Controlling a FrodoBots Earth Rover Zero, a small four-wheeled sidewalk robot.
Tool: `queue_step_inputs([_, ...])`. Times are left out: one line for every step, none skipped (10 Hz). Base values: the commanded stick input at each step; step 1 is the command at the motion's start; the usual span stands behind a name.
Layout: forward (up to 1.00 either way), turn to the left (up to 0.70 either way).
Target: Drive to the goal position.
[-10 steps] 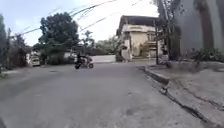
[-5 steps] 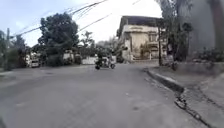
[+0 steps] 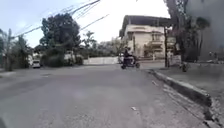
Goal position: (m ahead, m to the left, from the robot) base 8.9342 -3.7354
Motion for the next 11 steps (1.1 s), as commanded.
queue_step_inputs([1.00,0.00])
queue_step_inputs([1.00,0.00])
queue_step_inputs([1.00,0.00])
queue_step_inputs([1.00,0.00])
queue_step_inputs([1.00,0.00])
queue_step_inputs([1.00,0.00])
queue_step_inputs([1.00,0.00])
queue_step_inputs([1.00,-0.02])
queue_step_inputs([1.00,-0.03])
queue_step_inputs([1.00,-0.17])
queue_step_inputs([1.00,-0.40])
